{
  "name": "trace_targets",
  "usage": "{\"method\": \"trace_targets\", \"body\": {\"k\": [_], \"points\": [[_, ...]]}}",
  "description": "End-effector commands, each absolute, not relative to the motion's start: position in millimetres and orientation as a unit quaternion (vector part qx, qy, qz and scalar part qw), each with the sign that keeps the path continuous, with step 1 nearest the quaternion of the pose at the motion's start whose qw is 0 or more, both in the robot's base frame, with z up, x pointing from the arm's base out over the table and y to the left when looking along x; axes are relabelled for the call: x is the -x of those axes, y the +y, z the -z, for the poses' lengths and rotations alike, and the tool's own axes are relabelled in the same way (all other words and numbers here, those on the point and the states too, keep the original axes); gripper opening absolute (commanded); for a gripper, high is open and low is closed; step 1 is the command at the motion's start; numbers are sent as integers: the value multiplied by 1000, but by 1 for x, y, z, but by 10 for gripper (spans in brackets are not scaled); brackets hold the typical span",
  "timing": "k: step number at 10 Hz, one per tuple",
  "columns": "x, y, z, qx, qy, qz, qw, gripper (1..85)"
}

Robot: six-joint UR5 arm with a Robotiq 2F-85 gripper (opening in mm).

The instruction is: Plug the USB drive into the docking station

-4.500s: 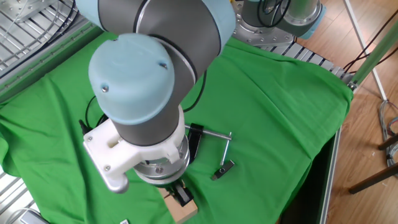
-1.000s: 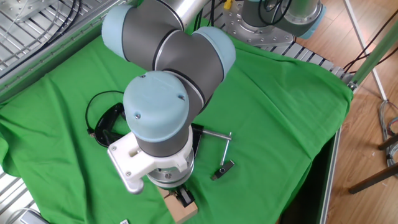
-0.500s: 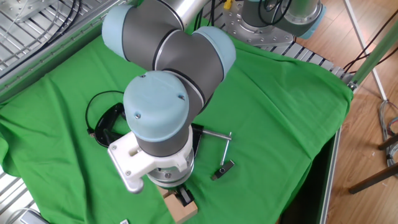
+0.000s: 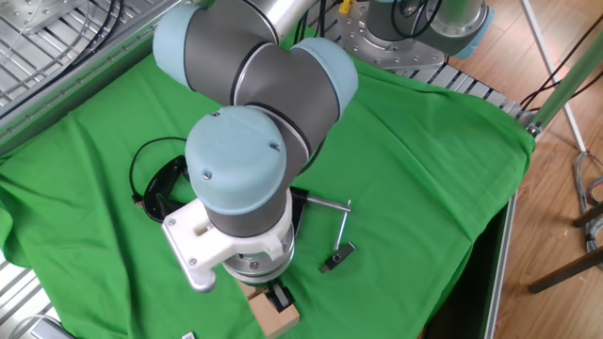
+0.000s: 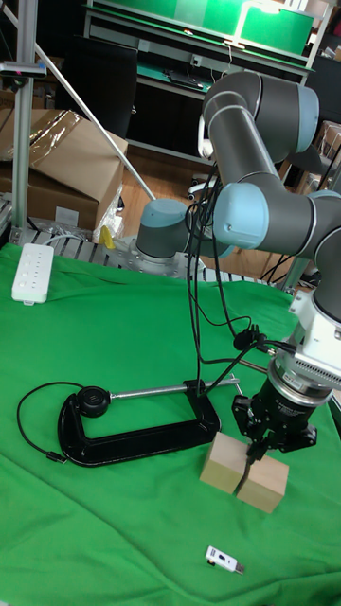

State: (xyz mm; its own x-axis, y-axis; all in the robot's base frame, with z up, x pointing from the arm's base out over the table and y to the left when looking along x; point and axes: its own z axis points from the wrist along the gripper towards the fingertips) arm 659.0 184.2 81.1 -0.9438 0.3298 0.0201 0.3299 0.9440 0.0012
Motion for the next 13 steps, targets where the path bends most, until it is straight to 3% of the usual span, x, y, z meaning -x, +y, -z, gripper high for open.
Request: {"method": "trace_targets", "body": {"k": [1, 8, 10, 12, 13], "points": [[-664, 185, -104, 171, -985, 13, 9, 30], [-649, 153, -137, 169, -985, 16, 33, 17], [-650, 152, -137, 155, -987, 15, 30, 17], [-657, 126, -137, 163, -986, -31, 9, 17], [-657, 135, -137, 196, -980, -15, 11, 17]]}}
